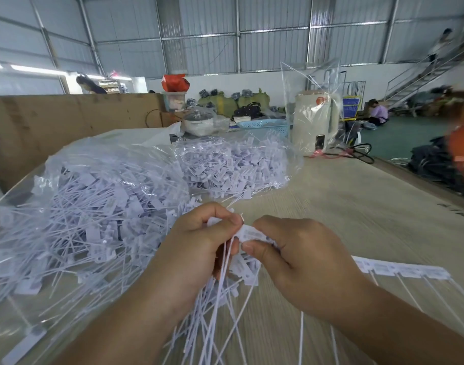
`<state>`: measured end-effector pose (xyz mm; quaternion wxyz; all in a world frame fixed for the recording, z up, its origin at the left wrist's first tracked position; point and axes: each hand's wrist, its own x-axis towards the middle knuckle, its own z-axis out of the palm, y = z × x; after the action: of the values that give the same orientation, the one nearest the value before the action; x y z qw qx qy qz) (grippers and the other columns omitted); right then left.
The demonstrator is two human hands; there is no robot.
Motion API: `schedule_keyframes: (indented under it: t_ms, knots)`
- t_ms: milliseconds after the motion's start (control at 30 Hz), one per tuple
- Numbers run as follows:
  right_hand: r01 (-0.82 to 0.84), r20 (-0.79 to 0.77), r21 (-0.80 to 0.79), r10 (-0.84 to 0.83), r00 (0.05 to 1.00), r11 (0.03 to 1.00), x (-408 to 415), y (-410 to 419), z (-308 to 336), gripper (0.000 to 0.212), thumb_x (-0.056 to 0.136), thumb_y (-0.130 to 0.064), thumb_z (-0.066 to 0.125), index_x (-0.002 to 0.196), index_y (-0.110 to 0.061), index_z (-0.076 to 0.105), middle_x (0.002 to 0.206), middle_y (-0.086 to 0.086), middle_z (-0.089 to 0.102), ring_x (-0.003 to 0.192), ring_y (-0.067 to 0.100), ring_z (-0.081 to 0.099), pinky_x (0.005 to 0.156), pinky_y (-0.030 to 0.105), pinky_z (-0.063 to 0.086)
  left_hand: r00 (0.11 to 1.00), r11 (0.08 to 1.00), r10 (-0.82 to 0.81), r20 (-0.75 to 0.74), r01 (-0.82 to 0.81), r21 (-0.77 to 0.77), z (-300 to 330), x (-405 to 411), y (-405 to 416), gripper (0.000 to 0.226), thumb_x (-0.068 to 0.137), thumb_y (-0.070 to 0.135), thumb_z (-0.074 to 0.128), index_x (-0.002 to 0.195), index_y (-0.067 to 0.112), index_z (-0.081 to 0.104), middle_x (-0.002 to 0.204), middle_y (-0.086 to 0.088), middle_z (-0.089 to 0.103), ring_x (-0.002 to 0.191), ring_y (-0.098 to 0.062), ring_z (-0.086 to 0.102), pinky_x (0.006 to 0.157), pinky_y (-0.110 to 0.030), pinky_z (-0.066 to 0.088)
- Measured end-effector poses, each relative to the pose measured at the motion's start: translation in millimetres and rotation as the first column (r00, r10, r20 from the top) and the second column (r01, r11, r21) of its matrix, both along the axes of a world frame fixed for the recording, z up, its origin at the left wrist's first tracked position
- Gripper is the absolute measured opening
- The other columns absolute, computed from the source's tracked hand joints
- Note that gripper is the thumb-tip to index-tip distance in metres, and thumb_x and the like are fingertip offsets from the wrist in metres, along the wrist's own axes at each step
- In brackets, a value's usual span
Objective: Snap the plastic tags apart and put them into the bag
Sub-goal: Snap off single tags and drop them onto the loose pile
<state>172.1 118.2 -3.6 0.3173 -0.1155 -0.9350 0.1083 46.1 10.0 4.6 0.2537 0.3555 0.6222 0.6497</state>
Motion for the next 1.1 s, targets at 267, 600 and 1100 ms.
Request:
schedule_keyframes:
  t_ms: [267, 600, 1100]
  knots:
    - [0.007, -0.001, -0.003, -0.007, 1.0, 1.0, -3.0, 0.4, -1.3, 0.033, 0.087, -0.048, 0.041, 0.078, -0.019, 0.054, 0.054, -0.008, 0.039, 0.05, 0.012, 0.04, 0.048, 0.028, 0.025, 0.989, 0.996, 0.091, -0.116, -0.09, 0.015, -2.9, 5.4, 0.7, 0.022, 0.091, 0.027, 0.064, 0.07, 0.02, 0.066, 0.054, 0.0, 0.058, 0.041, -0.012, 0.048, 0.044, -0.023, 0.038]
    - [0.054, -0.05, 0.106, -0.049, 0.998, 0.993, -4.7, -2.6, -4.4, 0.031, 0.086, -0.039, 0.054, 0.068, -0.025, 0.033, 0.052, -0.011, 0.025, 0.043, 0.015, 0.03, 0.042, 0.024, 0.02, 0.981, 1.0, 0.029, 0.192, -0.027, -0.013, -2.0, 5.1, 2.4, 0.027, 0.09, 0.016, 0.064, 0.063, 0.017, 0.066, 0.052, -0.005, 0.05, 0.038, -0.013, 0.042, 0.036, -0.022, 0.035]
    - [0.063, -0.116, 0.125, -0.049, 0.992, 0.99, -5.7, -7.8, -1.5, 0.031, 0.084, -0.031, 0.059, 0.067, -0.022, 0.035, 0.052, -0.012, 0.029, 0.04, 0.015, 0.031, 0.04, 0.023, 0.02, 0.959, 0.998, -0.051, 0.28, 0.042, 0.039, 0.6, 3.8, 1.0, 0.027, 0.086, 0.015, 0.064, 0.059, 0.016, 0.063, 0.052, -0.005, 0.046, 0.038, -0.012, 0.037, 0.035, -0.021, 0.032]
